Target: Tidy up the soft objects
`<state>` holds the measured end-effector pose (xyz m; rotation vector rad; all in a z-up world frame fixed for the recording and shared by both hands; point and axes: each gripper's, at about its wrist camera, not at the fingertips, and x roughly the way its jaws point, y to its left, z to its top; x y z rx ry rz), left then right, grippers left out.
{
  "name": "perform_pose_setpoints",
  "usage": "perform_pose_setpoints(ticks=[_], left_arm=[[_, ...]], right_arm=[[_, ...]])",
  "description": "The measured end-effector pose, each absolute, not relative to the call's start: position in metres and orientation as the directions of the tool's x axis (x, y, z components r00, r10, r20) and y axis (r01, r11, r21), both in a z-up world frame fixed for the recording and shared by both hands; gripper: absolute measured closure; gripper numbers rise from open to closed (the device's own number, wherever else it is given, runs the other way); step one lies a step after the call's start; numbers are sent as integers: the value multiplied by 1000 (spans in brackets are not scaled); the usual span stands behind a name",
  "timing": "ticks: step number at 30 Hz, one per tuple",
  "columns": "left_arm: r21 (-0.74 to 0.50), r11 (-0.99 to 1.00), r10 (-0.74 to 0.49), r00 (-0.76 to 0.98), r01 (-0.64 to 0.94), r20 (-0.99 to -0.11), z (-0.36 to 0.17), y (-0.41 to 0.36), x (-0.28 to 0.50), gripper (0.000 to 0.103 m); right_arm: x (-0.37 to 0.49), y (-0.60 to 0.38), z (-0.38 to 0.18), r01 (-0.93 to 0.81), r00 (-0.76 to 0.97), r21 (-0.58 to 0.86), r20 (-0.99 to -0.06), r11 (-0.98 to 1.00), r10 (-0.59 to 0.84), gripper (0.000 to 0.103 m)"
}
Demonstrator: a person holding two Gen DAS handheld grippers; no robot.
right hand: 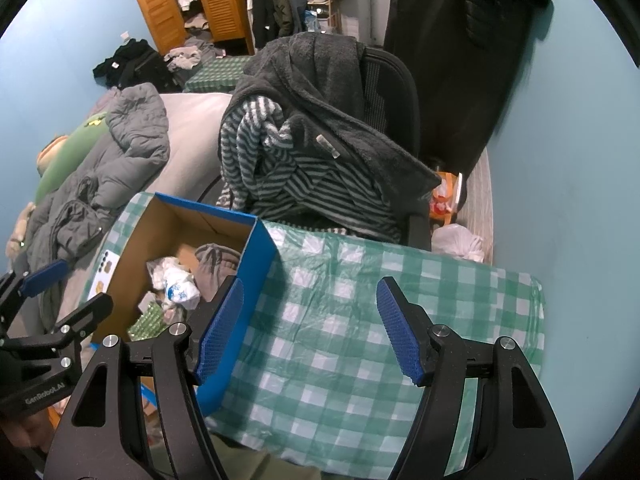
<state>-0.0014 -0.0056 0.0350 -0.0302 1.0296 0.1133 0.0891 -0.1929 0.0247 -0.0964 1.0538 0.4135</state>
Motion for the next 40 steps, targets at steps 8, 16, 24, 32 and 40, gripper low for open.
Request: perform_pose_setpoints(ticks=[8, 16, 24, 32, 40], left_arm=[[25, 994, 77, 510, -109, -857, 34, -5, -2, 25], [28, 994, 79, 509, -108, -857, 35, -5, -1, 25], [27, 994, 79, 509, -109, -857, 34, -5, -2, 25], [26, 994, 76, 510, -105, -857, 35, -5, -1, 25], [29, 994, 78, 501, -106, -862, 31, -3, -5, 25]], right_arm=[[89, -193, 25, -374, 424, 119, -860, 920, 283, 34], [88, -192, 25, -374, 424, 118, -860, 920, 283, 34], [88, -192, 25, -373, 424, 119, -860, 920, 284, 34], [88, -193, 25, -377, 423, 122, -859, 918, 287, 34], [87, -193, 25, -375, 424, 121, -860, 919, 286, 34]])
